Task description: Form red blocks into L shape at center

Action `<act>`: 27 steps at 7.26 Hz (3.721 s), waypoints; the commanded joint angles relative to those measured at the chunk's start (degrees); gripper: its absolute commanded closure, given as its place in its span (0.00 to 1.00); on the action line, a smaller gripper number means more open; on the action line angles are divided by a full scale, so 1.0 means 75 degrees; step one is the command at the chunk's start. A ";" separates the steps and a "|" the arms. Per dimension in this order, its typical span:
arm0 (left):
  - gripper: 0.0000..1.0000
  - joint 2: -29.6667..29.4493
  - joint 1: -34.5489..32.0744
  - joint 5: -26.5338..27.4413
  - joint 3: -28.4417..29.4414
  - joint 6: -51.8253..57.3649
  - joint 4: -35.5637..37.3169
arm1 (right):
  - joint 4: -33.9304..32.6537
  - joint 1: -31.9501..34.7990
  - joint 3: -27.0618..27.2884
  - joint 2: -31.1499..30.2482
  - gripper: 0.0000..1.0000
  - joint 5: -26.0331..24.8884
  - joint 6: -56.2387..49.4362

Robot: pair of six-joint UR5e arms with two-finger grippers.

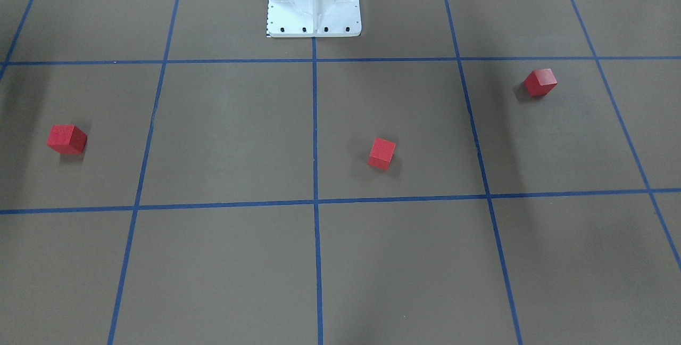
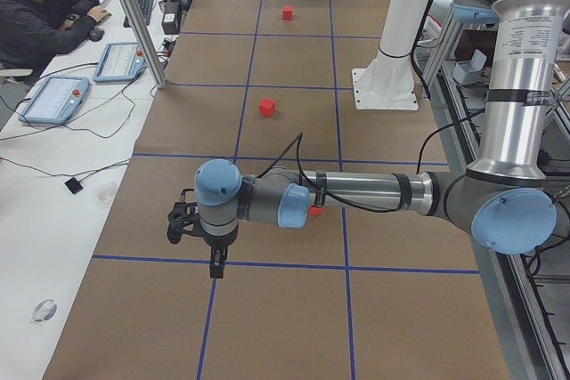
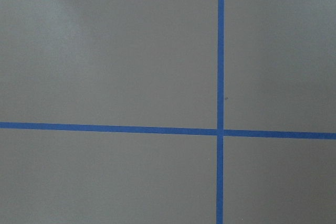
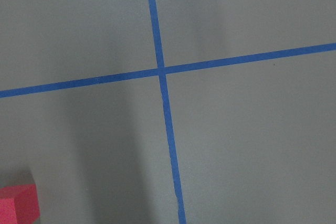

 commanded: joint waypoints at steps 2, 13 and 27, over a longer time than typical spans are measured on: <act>0.00 -0.0012 0.0073 0.0027 -0.0006 -0.0011 0.0001 | 0.0000 0.0000 0.0033 0.0011 0.01 0.0027 0.0012; 0.00 -0.1512 0.1875 -0.1829 -0.1682 -0.2674 0.2595 | 0.0012 -0.0012 0.0232 0.0151 0.01 0.0039 0.0023; 0.00 0.3165 0.6675 0.2541 -0.4215 -0.8621 -0.2892 | 0.0012 -0.0023 0.0244 0.0058 0.01 0.0050 0.0023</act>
